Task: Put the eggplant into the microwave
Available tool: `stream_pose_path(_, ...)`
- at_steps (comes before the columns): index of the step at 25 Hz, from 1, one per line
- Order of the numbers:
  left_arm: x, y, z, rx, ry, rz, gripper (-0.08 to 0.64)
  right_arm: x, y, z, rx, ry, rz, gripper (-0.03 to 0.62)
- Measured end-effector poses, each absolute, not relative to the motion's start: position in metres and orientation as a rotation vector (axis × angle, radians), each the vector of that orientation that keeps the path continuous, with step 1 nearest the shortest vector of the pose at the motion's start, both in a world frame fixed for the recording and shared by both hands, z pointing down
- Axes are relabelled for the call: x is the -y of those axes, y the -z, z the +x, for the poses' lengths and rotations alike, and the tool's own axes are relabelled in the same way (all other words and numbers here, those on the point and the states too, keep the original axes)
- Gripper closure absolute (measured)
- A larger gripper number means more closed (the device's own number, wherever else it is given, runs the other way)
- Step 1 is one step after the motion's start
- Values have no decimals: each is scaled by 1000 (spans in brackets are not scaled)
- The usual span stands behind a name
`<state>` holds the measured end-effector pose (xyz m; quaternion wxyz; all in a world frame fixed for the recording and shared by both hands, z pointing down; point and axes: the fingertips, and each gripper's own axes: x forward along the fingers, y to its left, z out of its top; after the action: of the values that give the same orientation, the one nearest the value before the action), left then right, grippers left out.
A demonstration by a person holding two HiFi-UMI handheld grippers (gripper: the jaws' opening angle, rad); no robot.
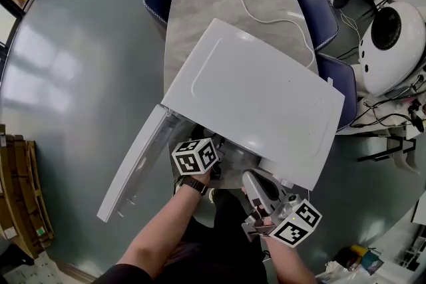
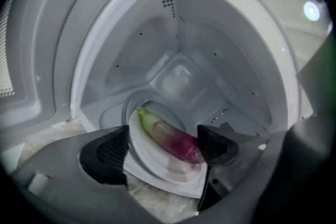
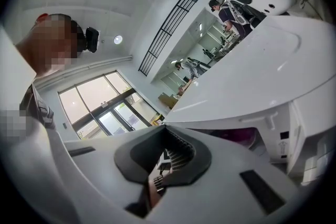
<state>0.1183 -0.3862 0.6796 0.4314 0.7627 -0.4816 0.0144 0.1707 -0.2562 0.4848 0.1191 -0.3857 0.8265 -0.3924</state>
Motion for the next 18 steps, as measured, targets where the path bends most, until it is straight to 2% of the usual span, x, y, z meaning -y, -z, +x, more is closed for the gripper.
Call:
stream_pose_path(2,384,-677,126,1157,-129,2030,129,255,-484,170,-2419,1147,-1125,591)
stream_pose_path(5,374,-678,137,1072,-288,2200,64,252,-485,169,-2418,1153,-1120,591)
stream_pose_path(15,352,-692,107,1085,-271,2168,67,246,-487,163,-2414,1167,-1105,591)
stream_pose_path(16,348,-690,109,1083,-290,2187,90,245,-487,163,-2414,1169,-1105,591)
stream_pose_path(18,343,-688,113,1087,-325,2219,177,245,-487,163,-2413,1169,-1103,591)
